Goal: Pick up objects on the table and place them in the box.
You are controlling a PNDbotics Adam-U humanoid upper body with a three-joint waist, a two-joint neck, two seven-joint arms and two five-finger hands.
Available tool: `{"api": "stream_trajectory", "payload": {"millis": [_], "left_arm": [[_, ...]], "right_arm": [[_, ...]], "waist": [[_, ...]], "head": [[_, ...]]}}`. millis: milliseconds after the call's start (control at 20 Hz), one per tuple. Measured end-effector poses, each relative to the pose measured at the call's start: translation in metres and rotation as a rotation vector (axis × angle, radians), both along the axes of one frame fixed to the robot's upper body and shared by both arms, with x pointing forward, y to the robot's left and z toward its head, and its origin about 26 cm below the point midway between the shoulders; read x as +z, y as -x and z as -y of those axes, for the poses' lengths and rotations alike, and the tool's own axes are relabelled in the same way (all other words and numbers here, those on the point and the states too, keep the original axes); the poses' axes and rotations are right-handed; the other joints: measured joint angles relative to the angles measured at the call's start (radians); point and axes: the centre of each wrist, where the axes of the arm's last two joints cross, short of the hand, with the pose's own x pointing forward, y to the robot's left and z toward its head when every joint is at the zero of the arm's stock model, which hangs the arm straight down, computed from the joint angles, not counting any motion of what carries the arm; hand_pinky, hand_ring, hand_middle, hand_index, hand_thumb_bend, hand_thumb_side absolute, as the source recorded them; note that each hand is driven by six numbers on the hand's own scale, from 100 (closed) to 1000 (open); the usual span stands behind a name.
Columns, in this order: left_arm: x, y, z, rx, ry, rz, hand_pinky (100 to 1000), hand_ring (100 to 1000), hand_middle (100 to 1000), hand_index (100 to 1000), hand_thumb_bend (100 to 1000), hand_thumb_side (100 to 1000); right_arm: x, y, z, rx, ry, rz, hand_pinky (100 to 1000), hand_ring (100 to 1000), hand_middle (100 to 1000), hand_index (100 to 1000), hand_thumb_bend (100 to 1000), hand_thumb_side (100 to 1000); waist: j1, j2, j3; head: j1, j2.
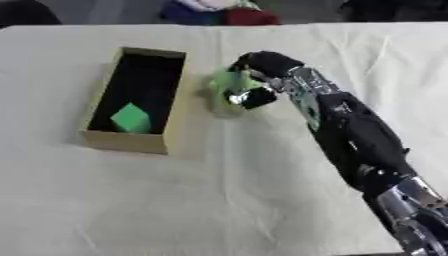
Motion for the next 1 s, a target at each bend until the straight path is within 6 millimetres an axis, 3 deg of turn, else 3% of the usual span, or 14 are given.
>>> {"api": "stream_trajectory", "payload": {"millis": [150, 400, 700, 1000], "left_arm": [[-0.001, 0.000, 0.000, -0.001, 0.003, -0.001, 739, 629, 720, 847, 100, 784], [-0.001, 0.000, 0.000, -0.003, 0.002, -0.003, 739, 628, 719, 847, 100, 781], [-0.001, 0.000, 0.000, -0.005, -0.001, -0.005, 738, 627, 720, 847, 100, 773], [-0.001, 0.000, 0.000, -0.006, -0.002, -0.010, 738, 628, 721, 847, 100, 772]], "right_arm": [[-0.003, 0.001, -0.003, -0.002, 0.006, 0.000, 769, 769, 619, 834, 191, 728], [-0.004, 0.002, -0.006, 0.002, -0.015, 0.020, 704, 650, 431, 609, 100, 540], [-0.006, 0.004, -0.010, 0.009, -0.094, 0.068, 671, 617, 428, 594, 100, 366], [0.005, 0.005, -0.014, 0.030, -0.179, 0.080, 659, 605, 417, 581, 100, 315]], "waist": [[0.000, 0.000, 0.000], [0.000, 0.000, 0.000], [0.000, 0.000, 0.000], [0.000, 0.000, 0.000]], "head": [[0.000, 0.000], [0.000, 0.000], [0.000, 0.000], [0.000, 0.000]]}}
